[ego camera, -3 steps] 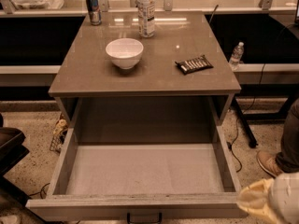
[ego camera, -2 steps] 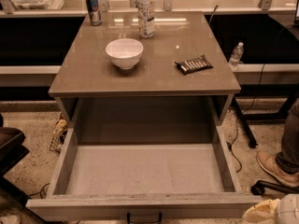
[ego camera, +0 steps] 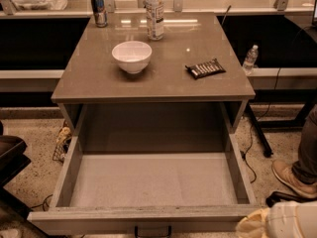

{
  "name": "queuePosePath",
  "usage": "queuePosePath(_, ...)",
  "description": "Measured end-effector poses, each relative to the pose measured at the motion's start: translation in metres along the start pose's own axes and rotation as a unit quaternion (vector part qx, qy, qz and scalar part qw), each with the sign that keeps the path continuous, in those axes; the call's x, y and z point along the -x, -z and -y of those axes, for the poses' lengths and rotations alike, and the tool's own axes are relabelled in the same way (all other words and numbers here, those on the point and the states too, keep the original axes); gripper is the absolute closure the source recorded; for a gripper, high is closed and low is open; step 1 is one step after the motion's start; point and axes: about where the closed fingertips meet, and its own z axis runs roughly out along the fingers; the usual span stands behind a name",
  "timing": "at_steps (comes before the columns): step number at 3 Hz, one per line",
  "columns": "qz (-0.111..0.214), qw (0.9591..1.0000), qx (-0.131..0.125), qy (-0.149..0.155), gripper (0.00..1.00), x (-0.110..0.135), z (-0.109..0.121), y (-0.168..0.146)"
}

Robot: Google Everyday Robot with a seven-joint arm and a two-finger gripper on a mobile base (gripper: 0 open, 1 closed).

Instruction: Close top drawer

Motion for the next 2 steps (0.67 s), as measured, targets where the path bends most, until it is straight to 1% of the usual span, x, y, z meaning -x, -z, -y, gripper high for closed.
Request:
queuePosePath(1,0.023,0.9994,0.025,0.005,1.0,0.0054,0.0077,-0.0315)
queuePosePath(2,0.023,0.9994,0.025,0.005,1.0,0.0054,0.0077,-0.0315)
